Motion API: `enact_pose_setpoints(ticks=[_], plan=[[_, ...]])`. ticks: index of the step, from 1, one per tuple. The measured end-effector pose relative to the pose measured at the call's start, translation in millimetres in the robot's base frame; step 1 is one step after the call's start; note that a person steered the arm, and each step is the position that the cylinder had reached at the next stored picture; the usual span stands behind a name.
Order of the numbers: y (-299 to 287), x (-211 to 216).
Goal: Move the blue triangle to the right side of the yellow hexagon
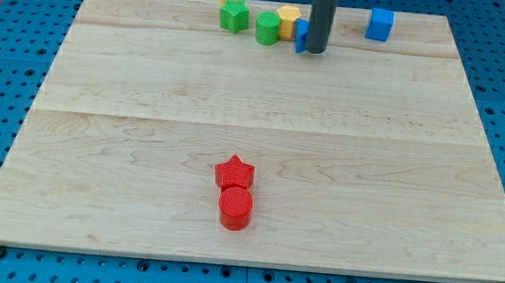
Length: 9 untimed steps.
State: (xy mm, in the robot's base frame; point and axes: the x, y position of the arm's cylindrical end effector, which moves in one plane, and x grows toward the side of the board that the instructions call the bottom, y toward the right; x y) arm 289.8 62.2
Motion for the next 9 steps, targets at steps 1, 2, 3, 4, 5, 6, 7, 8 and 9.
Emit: enact_pose_setpoints(ticks=[1, 2, 3, 4, 5, 6, 7, 8, 9], plan=[[-20, 7], [-26, -14], [-13, -38], [8, -46], [-13, -50], [-14, -63], [-2, -66], [4, -66], [24, -63]])
